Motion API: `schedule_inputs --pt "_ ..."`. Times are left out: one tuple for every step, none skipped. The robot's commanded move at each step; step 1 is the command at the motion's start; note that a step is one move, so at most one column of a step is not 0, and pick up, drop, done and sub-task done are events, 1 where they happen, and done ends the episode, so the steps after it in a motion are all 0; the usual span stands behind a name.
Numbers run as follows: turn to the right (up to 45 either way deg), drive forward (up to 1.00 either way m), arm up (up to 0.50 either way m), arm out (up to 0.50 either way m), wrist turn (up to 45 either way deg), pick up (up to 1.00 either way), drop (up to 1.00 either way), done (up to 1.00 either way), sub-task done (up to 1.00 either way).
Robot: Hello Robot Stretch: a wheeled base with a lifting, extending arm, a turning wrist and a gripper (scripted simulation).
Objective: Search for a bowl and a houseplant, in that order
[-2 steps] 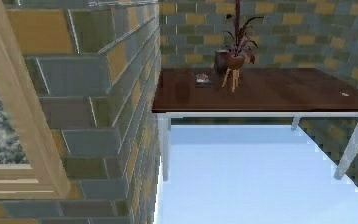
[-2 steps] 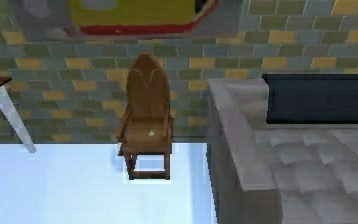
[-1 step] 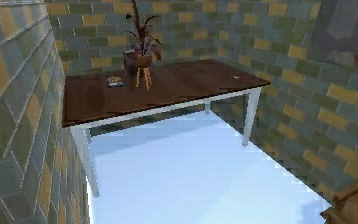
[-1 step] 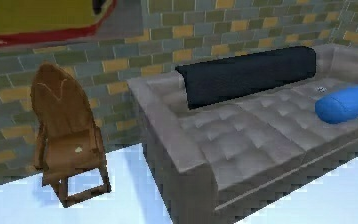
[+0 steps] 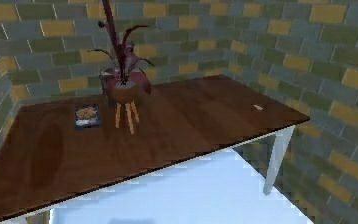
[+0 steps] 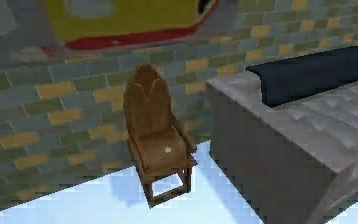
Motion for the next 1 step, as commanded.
schedule_inputs --pt "-15.0 0.0 0.0 0.0 0.0 0.0 0.0 0.0 0.0"
